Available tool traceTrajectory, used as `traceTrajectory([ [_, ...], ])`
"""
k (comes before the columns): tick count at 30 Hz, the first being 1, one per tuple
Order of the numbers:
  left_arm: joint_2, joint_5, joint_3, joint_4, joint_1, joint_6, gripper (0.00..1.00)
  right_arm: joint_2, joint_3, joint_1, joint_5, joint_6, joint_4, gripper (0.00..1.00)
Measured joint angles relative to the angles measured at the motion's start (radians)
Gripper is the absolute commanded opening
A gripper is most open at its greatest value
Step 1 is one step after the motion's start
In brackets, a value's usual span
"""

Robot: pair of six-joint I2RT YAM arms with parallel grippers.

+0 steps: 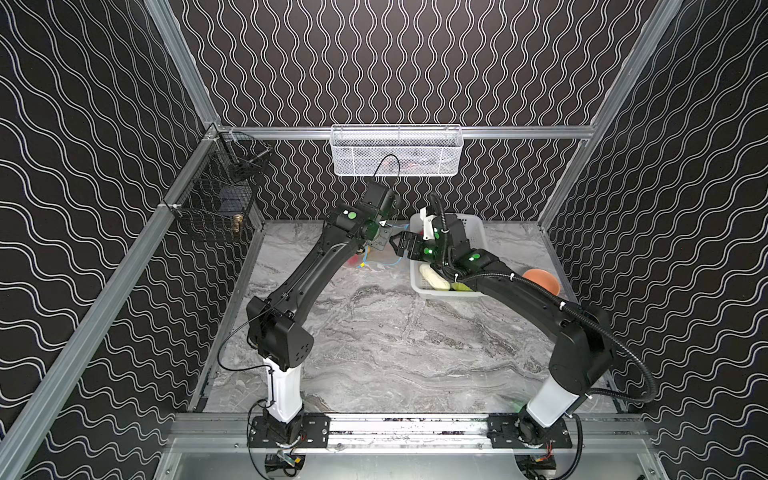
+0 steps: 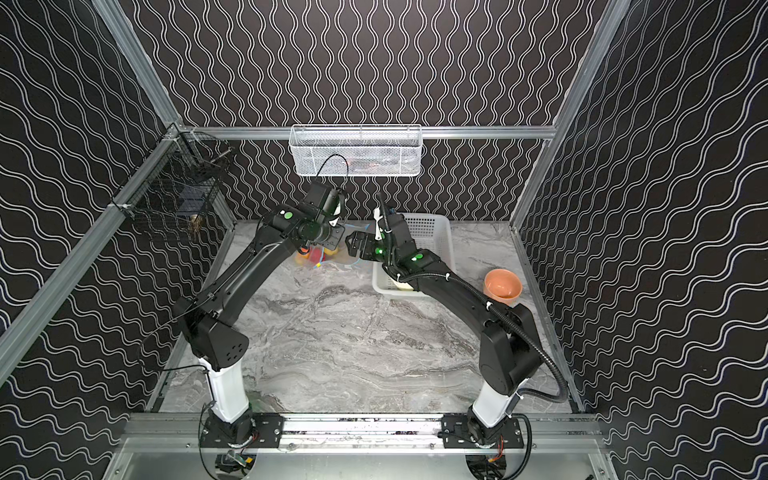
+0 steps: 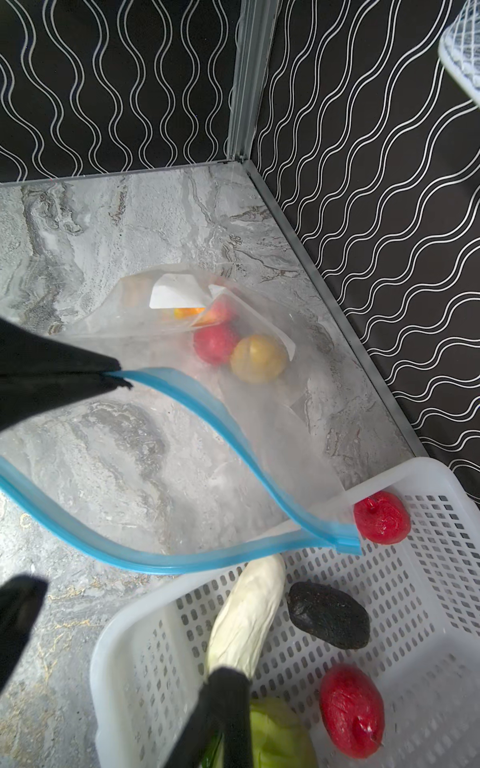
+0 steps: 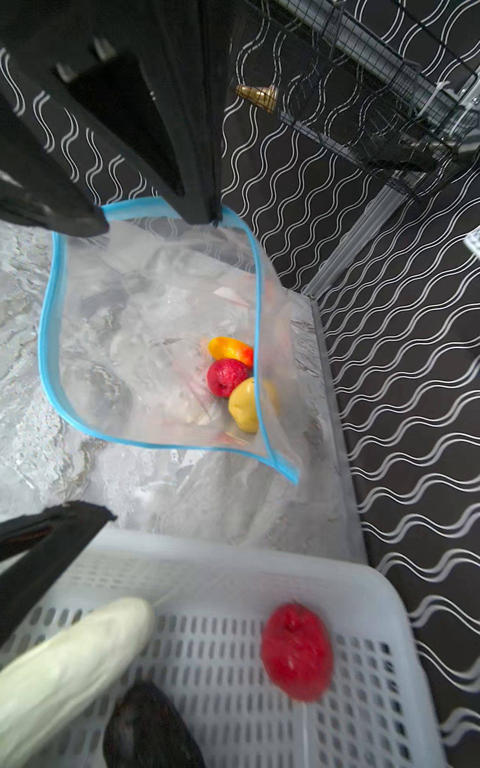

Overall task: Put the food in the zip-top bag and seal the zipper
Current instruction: 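Open the right gripper to release the potato inside the bag, then withdraw the right gripper from the bag and move over the basket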

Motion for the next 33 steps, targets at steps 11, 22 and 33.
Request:
traceTrajectory([
  [11,-0.007,-0.019,-0.013,0.006,0.0,0.005,0.0,0.035,0.065,-0.001,0.139,-0.058,-0.09,0.99],
  [22,-0.006,-0.014,-0.013,0.007,0.0,0.025,0.0,0.031,0.068,-0.057,0.257,-0.157,-0.121,0.99],
  [33,-0.042,-0.007,-0.056,0.012,0.0,0.026,0.0,0.087,0.133,-0.178,0.285,-0.198,-0.19,0.99],
])
